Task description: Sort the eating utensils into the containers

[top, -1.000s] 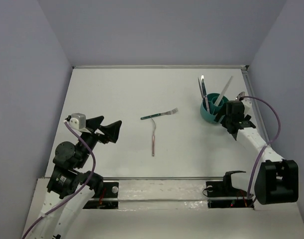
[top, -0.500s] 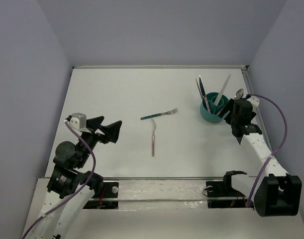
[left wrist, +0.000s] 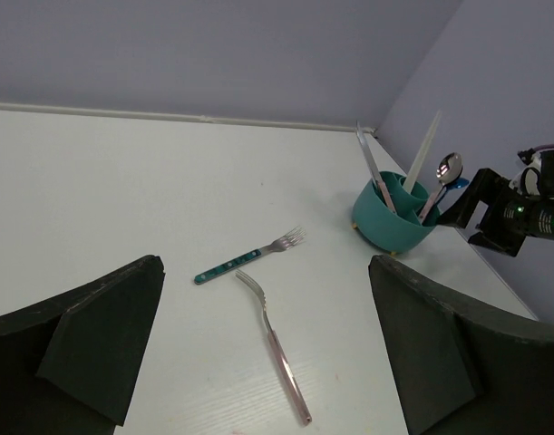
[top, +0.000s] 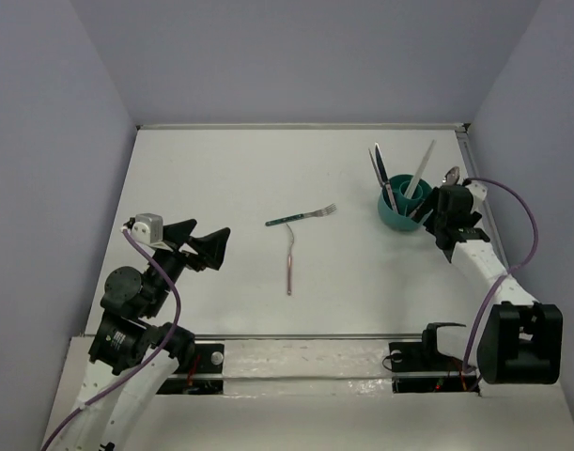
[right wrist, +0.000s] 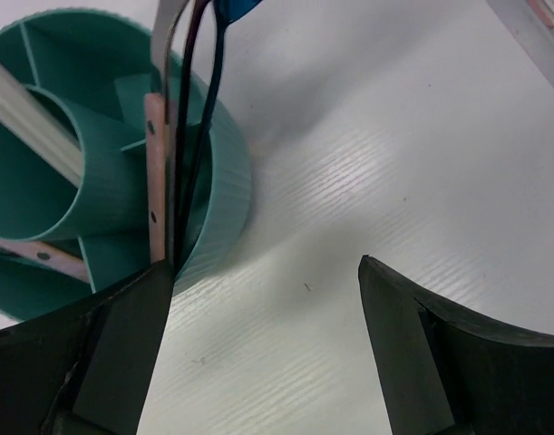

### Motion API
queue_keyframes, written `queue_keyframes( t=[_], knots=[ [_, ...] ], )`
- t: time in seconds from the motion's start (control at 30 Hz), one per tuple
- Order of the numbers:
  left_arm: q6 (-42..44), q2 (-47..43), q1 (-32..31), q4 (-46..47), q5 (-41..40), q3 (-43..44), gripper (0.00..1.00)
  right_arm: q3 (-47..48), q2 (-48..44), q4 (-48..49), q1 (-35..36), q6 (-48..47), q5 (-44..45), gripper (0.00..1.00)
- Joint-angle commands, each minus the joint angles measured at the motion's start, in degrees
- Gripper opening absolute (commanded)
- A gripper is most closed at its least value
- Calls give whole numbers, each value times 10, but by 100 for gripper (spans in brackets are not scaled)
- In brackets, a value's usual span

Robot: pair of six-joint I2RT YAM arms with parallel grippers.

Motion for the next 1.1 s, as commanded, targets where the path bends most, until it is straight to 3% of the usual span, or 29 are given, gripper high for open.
queue_keyframes(
  t=[0.0, 0.37, 0.73, 0.87, 1.07],
  knots=[
    [5, 2, -4, 19, 6, 12, 99, 28, 16, 36, -30, 3, 19, 88],
    [5, 5, -4, 18, 5, 12, 99, 62, 83, 97, -85, 9, -36, 88],
    [5, 13, -4, 19, 2, 12, 99, 217, 202, 130, -91, -22, -76, 91],
    [5, 18, -4, 20, 3, 13, 99, 255, 180, 110, -91, -39, -75, 93],
    [5, 26, 1, 25, 9, 12, 99, 196, 56, 133, -41, -44, -134, 93]
  ],
)
